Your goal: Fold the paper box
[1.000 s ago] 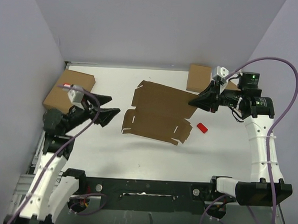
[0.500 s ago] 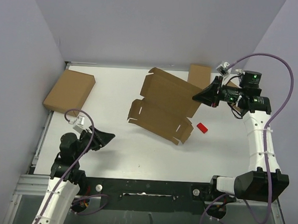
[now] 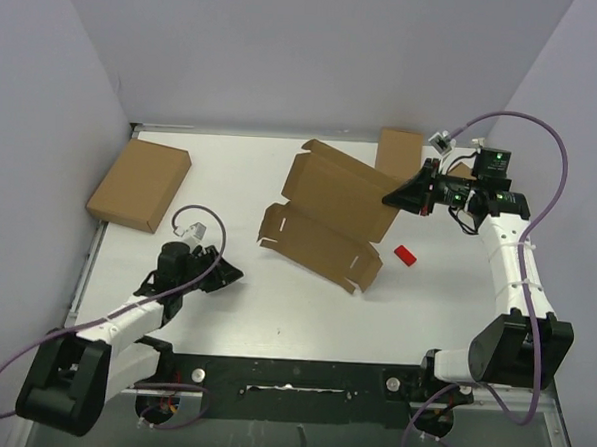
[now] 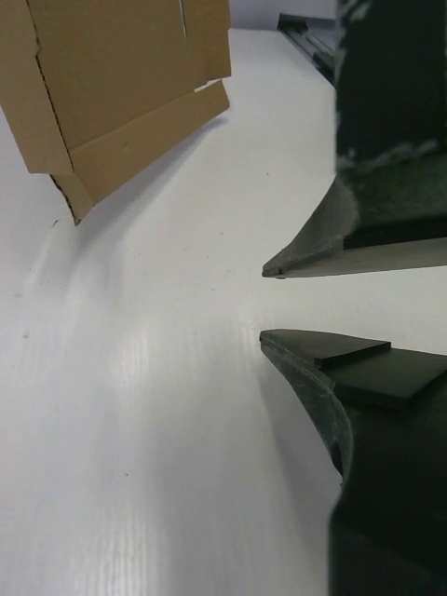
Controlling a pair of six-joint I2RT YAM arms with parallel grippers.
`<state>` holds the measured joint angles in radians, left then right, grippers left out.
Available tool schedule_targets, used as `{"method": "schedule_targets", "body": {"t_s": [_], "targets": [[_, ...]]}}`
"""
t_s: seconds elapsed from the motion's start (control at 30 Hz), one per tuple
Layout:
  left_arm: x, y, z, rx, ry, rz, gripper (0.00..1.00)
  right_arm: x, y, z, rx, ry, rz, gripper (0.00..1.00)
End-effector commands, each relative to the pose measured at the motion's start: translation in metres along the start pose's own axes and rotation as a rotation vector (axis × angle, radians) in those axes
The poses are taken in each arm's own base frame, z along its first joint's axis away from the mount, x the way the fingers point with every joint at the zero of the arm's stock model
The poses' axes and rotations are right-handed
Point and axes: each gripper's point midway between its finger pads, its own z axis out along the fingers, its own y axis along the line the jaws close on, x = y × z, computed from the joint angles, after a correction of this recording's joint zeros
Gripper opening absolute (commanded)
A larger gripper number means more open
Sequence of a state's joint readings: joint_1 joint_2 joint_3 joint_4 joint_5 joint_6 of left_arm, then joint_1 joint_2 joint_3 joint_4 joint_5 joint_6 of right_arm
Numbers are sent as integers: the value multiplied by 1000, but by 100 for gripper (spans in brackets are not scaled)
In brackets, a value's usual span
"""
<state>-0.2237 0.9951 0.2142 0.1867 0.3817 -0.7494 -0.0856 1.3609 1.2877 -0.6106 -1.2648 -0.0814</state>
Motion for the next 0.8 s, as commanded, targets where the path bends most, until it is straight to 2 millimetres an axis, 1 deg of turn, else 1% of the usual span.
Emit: {"method": "schedule_targets", "body": {"t_s": [0.0,0.17,0.33,0.37,0.5,0.6,0.7,0.77], "targets": [[-48,-43,21,129,-197,229,27,-14,9,-2,-46,-33,-34,0],[-69,-48,35,139,-300,270,27,-14,8,-2,-41,-33,-23,0],[-85,-64,40,190,-370,320,26,-16,9,-2,-47,-39,-10,0],[-86,-66,41,194,-377,325,26,-16,10,-2,-49,-40,-11,0],[-90,-62,44,171,-390,319,23,-18,12,-2,-60,-46,-3,0],[-91,-58,48,155,-392,316,18,-19,13,-2,-65,-49,3,0],[-93,-55,52,141,-397,312,17,-22,16,-3,-75,-54,9,0],[-95,-59,52,162,-407,318,17,-25,18,-4,-83,-57,9,0]]}}
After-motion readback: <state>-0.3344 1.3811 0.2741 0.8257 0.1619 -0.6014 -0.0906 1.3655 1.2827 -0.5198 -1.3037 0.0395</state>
